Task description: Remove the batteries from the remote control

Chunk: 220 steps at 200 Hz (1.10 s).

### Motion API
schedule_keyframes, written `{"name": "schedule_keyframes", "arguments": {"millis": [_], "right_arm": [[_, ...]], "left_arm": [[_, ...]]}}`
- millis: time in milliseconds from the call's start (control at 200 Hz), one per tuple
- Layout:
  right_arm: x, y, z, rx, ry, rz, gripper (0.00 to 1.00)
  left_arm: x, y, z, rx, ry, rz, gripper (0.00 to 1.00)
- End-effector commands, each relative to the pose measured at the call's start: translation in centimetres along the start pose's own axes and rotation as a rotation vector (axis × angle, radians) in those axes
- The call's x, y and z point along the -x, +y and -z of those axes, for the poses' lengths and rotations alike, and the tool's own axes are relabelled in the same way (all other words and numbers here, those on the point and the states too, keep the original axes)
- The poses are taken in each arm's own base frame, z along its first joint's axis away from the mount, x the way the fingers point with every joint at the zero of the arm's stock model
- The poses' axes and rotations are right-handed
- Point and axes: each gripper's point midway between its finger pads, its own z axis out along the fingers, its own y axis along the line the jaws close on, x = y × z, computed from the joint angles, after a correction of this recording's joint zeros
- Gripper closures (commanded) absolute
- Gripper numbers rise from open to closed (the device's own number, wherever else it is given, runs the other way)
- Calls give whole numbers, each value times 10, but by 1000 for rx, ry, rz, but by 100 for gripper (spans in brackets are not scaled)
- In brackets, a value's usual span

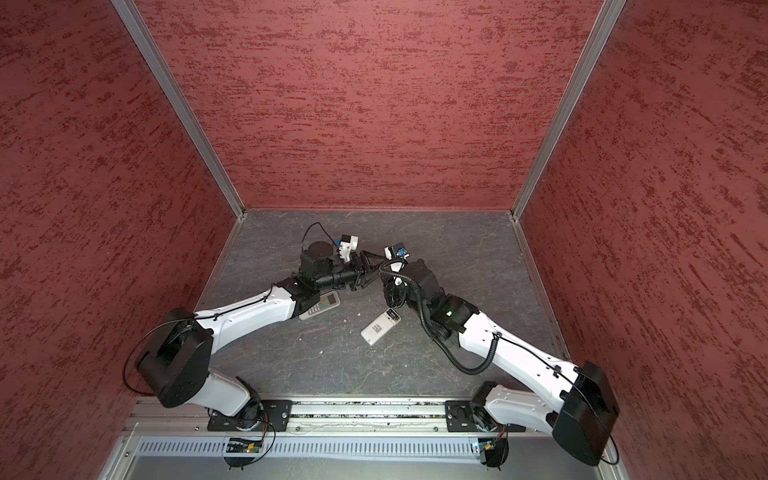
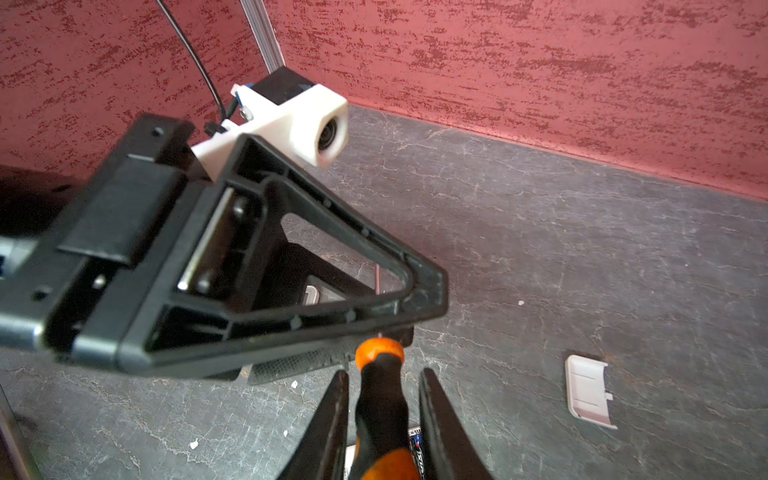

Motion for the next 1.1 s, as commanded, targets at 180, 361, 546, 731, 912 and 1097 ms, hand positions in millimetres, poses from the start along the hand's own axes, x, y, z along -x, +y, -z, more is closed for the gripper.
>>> {"name": "schedule_keyframes", "arguments": {"millis": [180,361,546,731,912,1097], "right_arm": [[10,-1,-6,-12,-57,-14,100],[10,-4,-11,-34,-64,-9,100],[11,-6,-12,-41,-79,-19,100],[13,-5,-11,-39,-91,-30,100],[20,-1,-5,-14,-112,-63,76],[29,3,7,21,-137,-124,55]], "left_arm": [[4,-20,-3,-62,-10,-20,62],[4,-21,-4,-73,-6,-15,69],[3,-20,-7,-83,4,-3,82],[5,-26,-7,-121,-2,-14,95],[10,-26,-4,-132,-20,-9,100],[20,-29,1,-154,-44,-21,100]]}}
